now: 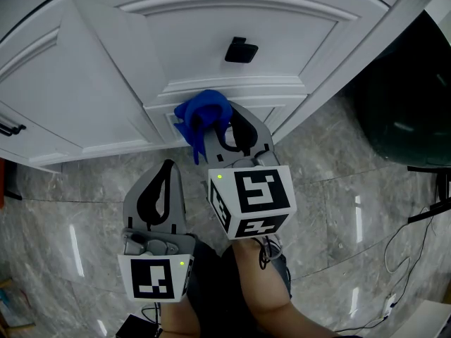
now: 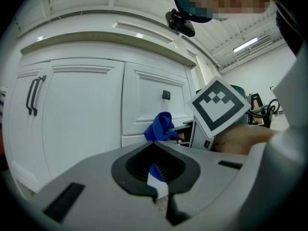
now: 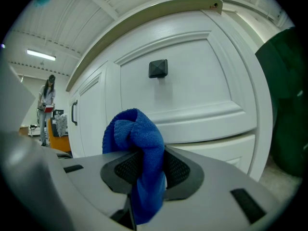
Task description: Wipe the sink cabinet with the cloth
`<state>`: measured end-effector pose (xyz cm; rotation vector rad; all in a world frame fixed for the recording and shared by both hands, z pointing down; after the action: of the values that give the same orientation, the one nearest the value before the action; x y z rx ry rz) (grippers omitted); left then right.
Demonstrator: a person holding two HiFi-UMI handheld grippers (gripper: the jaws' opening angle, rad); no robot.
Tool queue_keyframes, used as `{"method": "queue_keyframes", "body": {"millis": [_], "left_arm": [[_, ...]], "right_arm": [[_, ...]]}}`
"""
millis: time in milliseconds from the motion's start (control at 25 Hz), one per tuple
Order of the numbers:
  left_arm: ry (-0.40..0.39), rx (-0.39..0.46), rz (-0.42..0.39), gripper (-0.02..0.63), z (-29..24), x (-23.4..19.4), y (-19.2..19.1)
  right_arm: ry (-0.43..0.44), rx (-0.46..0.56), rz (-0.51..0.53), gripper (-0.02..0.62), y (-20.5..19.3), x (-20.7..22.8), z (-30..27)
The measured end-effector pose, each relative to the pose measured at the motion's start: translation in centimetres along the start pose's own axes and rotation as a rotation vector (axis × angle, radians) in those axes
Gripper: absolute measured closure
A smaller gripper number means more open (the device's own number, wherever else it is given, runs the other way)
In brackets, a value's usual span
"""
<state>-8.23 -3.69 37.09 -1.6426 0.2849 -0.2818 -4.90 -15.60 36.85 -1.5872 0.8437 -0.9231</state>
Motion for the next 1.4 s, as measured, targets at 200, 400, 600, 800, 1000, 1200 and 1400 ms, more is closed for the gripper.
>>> {"method": "queue_keyframes", "body": {"millis": [200, 400, 600, 800, 1000, 1200, 1400], "left_arm": [[0.001, -0.001, -0.002, 0.606, 0.1, 0.0, 0.1], [0.001, -0.002, -0.001, 0.606, 0.1, 0.0, 0.1], [-0.008, 0.016, -0.01, 0.606, 0.1, 0.2, 0.3], [0.003, 0.002, -0.007, 0.606, 0.2, 0.1, 0.2], [-0.002, 0.01, -0.017, 0.606, 0.2, 0.2, 0.2], [-0.033, 0.024, -0.062, 0.606, 0.2, 0.6, 0.3], [-0.022, 0.02, -0.051, 0.606, 0.3, 0.6, 0.4]], "right_arm": [[-0.006, 0.003, -0.018, 0.479, 0.0, 0.5, 0.3], [-0.025, 0.009, -0.036, 0.479, 0.1, 1.4, 0.9], [-0.04, 0.01, -0.045, 0.479, 0.2, 2.1, 1.4], [-0.051, 0.015, -0.059, 0.479, 0.2, 2.7, 1.7], [-0.086, 0.024, -0.08, 0.479, 0.3, 4.1, 2.6], [-0.109, 0.03, -0.089, 0.479, 0.4, 4.8, 3.1], [-0.124, 0.036, -0.096, 0.479, 0.4, 5.3, 3.5]]}}
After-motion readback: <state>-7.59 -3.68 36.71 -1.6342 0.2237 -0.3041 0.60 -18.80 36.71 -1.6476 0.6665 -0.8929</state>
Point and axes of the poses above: the fingertips, and each gripper's own axes: z backward along the fingers, x to its right, y out of its top, the point moved 2 cm from there along z, backward along the fingers, and after that the axes turned 13 degrees about y, right-handed, at the moved point
